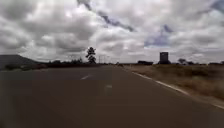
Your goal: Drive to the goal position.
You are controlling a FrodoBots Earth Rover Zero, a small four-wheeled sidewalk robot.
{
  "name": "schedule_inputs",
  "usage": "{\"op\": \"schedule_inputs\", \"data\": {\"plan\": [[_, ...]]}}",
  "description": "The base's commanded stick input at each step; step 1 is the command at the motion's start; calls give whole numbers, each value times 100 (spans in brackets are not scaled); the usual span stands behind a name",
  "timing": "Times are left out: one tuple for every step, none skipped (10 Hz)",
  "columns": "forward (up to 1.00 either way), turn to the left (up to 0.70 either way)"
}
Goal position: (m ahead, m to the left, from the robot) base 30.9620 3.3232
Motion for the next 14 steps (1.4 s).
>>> {"op": "schedule_inputs", "data": {"plan": [[85,-29],[85,-29],[85,-29],[85,-27],[85,-15],[85,0],[85,0],[85,0],[85,0],[85,0],[85,0],[85,0],[85,0],[85,0]]}}
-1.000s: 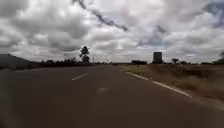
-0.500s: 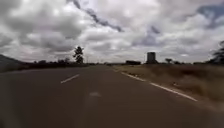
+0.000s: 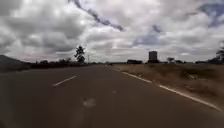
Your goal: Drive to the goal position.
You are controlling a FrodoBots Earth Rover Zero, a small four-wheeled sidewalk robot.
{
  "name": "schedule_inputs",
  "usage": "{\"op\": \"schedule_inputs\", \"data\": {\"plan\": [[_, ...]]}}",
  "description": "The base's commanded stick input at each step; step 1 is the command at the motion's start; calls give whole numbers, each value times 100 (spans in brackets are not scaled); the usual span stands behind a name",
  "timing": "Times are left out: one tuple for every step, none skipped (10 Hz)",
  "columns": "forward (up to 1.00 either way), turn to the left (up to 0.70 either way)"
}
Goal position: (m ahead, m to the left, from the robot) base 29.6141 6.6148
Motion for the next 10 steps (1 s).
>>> {"op": "schedule_inputs", "data": {"plan": [[85,0],[85,0],[85,0],[85,0],[85,0],[85,0],[85,0],[85,0],[85,0],[85,0]]}}
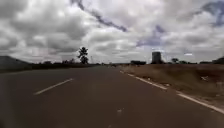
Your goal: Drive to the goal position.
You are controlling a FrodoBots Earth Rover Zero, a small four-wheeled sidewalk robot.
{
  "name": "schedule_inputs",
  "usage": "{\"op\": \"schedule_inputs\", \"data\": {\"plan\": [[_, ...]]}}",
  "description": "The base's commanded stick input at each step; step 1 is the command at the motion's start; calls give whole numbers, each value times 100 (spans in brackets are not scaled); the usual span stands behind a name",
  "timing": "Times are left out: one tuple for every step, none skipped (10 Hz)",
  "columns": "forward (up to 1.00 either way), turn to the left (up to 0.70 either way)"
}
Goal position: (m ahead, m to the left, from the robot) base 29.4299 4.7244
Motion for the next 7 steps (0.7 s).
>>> {"op": "schedule_inputs", "data": {"plan": [[85,0],[85,0],[85,0],[85,0],[85,0],[85,0],[85,0]]}}
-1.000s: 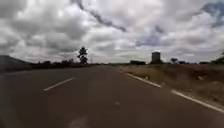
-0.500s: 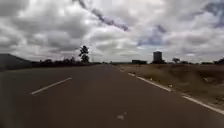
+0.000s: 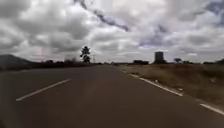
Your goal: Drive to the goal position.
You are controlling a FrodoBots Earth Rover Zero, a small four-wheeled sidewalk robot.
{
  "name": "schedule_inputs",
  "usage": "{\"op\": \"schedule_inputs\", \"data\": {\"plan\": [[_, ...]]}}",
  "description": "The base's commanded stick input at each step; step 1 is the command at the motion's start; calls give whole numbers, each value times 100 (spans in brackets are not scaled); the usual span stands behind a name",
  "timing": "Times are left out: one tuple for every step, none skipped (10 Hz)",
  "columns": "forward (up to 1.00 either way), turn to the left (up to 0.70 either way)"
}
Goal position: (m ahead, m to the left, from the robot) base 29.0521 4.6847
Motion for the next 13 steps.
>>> {"op": "schedule_inputs", "data": {"plan": [[85,0],[85,0],[85,-6],[85,-19],[85,-24],[85,-24],[85,-24],[85,-24],[85,-24],[85,-24],[85,-15],[85,-2],[85,0]]}}
